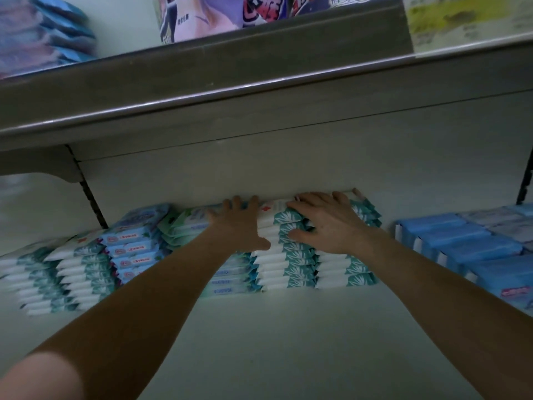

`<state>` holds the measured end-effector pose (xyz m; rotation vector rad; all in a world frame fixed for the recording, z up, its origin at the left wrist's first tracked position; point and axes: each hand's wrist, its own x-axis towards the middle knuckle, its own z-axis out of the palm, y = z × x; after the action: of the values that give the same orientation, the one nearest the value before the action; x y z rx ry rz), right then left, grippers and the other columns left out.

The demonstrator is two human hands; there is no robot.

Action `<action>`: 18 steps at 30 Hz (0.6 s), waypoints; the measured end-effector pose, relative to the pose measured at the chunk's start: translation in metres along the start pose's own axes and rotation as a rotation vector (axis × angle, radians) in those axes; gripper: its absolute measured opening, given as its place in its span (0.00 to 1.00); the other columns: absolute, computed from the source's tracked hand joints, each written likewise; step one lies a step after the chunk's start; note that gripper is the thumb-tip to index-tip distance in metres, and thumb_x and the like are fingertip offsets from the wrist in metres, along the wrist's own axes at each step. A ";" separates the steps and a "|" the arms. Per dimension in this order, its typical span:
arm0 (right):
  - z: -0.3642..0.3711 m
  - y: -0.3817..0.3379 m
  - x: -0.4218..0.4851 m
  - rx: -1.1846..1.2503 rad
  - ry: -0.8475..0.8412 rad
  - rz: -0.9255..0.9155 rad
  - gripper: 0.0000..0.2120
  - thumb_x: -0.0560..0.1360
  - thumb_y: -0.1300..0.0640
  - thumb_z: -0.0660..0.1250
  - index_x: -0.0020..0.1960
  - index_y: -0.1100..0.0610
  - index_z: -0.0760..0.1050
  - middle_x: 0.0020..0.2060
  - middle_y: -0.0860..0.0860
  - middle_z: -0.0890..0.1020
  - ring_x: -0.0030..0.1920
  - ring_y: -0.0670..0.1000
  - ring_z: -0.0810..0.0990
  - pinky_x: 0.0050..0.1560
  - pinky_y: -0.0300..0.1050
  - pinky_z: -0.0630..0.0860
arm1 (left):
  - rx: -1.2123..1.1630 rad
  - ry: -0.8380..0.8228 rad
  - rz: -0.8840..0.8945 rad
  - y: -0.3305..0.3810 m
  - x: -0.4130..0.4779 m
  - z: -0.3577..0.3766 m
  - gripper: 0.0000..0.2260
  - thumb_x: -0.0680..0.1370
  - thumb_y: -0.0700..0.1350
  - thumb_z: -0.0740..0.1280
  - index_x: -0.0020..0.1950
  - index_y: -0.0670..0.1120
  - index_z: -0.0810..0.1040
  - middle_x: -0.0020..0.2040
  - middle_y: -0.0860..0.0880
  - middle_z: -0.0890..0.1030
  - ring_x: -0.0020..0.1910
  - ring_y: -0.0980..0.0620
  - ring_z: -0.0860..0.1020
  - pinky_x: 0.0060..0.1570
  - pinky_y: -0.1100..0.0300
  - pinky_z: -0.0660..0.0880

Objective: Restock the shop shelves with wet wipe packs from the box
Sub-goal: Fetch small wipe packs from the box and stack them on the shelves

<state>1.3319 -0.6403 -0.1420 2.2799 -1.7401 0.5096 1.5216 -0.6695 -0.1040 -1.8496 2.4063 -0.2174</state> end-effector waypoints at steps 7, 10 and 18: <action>-0.012 0.031 -0.019 0.089 0.091 0.161 0.28 0.76 0.38 0.61 0.72 0.47 0.65 0.70 0.49 0.68 0.71 0.51 0.63 0.70 0.56 0.53 | -0.046 0.102 0.310 0.076 0.005 -0.019 0.46 0.74 0.58 0.69 0.79 0.50 0.42 0.78 0.41 0.52 0.76 0.42 0.53 0.72 0.40 0.53; -0.013 0.053 -0.029 0.111 0.076 0.221 0.28 0.75 0.40 0.62 0.73 0.49 0.65 0.70 0.50 0.68 0.70 0.53 0.65 0.70 0.57 0.56 | -0.048 0.125 0.366 0.104 0.010 -0.018 0.43 0.75 0.56 0.69 0.79 0.46 0.45 0.76 0.42 0.56 0.75 0.42 0.56 0.72 0.43 0.56; -0.007 0.068 -0.038 0.360 0.047 0.174 0.29 0.75 0.52 0.69 0.73 0.56 0.65 0.64 0.58 0.72 0.61 0.58 0.73 0.60 0.48 0.71 | 0.005 0.225 0.380 0.123 0.021 -0.015 0.27 0.78 0.53 0.66 0.73 0.44 0.64 0.66 0.42 0.72 0.63 0.43 0.73 0.62 0.49 0.71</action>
<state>1.2565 -0.6225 -0.1527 2.3264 -1.9675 0.9737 1.3962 -0.6579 -0.1100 -1.3903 2.8427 -0.4159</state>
